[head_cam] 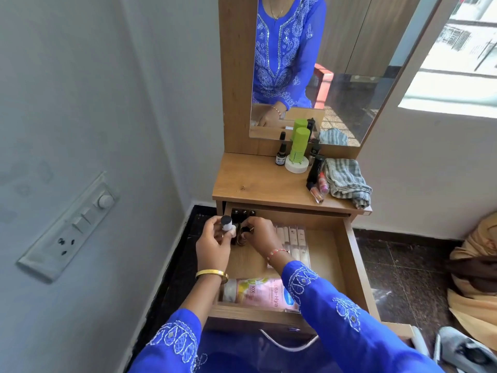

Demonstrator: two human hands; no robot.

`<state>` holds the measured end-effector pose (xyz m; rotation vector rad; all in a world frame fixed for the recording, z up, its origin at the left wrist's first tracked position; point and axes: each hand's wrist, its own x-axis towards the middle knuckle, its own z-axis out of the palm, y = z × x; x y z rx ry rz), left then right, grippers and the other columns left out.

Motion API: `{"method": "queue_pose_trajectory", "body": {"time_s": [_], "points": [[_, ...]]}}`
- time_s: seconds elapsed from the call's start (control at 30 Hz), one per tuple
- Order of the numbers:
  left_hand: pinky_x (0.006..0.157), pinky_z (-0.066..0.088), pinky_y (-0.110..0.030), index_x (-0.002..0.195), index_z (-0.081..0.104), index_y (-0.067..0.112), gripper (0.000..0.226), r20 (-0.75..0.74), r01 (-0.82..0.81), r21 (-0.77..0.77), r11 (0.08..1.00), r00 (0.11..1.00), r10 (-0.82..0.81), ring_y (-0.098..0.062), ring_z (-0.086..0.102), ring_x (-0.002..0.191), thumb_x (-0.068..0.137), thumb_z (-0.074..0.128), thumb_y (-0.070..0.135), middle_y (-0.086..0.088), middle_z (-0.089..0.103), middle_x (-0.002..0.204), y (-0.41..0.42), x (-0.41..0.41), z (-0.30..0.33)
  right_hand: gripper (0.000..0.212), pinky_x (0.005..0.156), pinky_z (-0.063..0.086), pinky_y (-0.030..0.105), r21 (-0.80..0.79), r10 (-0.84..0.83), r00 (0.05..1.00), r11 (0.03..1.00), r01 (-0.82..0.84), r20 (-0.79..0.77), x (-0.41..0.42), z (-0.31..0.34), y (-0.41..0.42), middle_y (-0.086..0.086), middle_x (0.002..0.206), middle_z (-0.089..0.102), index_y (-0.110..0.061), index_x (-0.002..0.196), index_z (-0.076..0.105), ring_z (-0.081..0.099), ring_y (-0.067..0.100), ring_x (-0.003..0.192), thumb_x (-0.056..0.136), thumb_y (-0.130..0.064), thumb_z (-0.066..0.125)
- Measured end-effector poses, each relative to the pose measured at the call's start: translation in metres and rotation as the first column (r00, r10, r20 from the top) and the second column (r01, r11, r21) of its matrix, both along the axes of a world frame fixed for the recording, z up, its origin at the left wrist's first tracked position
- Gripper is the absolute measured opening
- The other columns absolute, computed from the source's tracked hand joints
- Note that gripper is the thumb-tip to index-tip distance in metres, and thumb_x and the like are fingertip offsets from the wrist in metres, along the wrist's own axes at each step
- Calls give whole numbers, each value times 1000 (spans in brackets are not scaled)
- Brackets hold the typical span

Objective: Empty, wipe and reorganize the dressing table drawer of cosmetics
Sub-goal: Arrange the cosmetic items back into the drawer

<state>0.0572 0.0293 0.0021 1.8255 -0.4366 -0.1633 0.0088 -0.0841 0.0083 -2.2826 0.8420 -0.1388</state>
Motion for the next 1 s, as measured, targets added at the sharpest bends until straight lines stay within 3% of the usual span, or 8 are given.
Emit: {"method": "queue_pose_trajectory", "body": {"time_s": [0.07, 0.2, 0.33, 0.43, 0.57, 0.73, 0.87, 1.0], "points": [[75, 45, -9, 115, 55, 5, 39, 24, 21, 13, 1000, 999, -22, -10, 58, 87, 79, 65, 0, 0, 63, 97, 0, -1, 0, 26, 86, 48, 29, 13, 8, 1000, 1000, -8, 2, 3, -1, 1, 10, 109, 67, -11, 109, 65, 61, 24, 102, 83, -6, 62], [82, 46, -21, 115, 57, 7, 40, 77, 61, 58, 996, 995, -66, -10, 58, 91, 77, 68, 2, -2, 64, 101, 0, -1, -3, 20, 79, 51, 29, 48, 4, 999, 999, -6, 34, 3, -1, 5, 11, 100, 69, -13, 100, 67, 65, 24, 94, 82, -8, 62], [88, 48, -27, 116, 58, 6, 41, 101, 76, 71, 995, 991, -83, -14, 59, 98, 77, 67, -1, -8, 64, 110, 0, 0, -5, 23, 86, 50, 28, 39, -51, 986, 998, 45, 160, -4, 10, 8, 9, 106, 68, -8, 106, 67, 63, 22, 96, 85, -5, 57], [87, 48, -25, 119, 56, 6, 42, 97, 105, 85, 991, 989, -113, -16, 60, 100, 79, 64, -2, -9, 64, 112, -1, -1, -3, 33, 85, 52, 27, 129, -13, 969, 991, -20, 247, -12, 23, 13, 6, 105, 69, -12, 109, 66, 64, 20, 94, 81, 1, 55], [85, 47, -21, 125, 51, 7, 47, 91, 148, 110, 983, 983, -158, -10, 57, 97, 80, 63, -3, -8, 64, 111, 0, -4, 0, 39, 81, 54, 30, 133, 70, 967, 986, -105, 245, -19, 31, 16, 2, 101, 69, -18, 113, 64, 65, 21, 87, 78, 0, 58], [86, 46, -16, 119, 56, 8, 37, 97, 155, 84, 984, 982, -163, -7, 57, 100, 83, 59, -1, -8, 65, 113, -1, -8, 0, 27, 65, 44, 5, 123, -78, 966, 991, 49, 246, -24, 30, 3, -5, 89, 62, -11, 108, 64, 57, 7, 74, 82, -6, 66], [82, 45, -16, 111, 60, 6, 27, 84, 59, 41, 997, 995, -62, -15, 61, 97, 87, 51, -3, -10, 66, 107, -1, -6, 1, 25, 76, 47, 22, 121, -212, 959, 974, 192, 187, -28, 20, -11, 6, 97, 68, -8, 104, 66, 57, 11, 82, 80, -3, 66], [76, 43, -18, 106, 62, 5, 22, 33, -30, 25, 999, 999, 29, -15, 59, 87, 88, 50, 0, -11, 68, 100, -1, -1, 1, 22, 76, 46, 24, 61, -196, 975, 980, 190, 101, -26, 5, -14, 10, 101, 70, -5, 101, 67, 63, 21, 91, 80, 1, 61]]}}
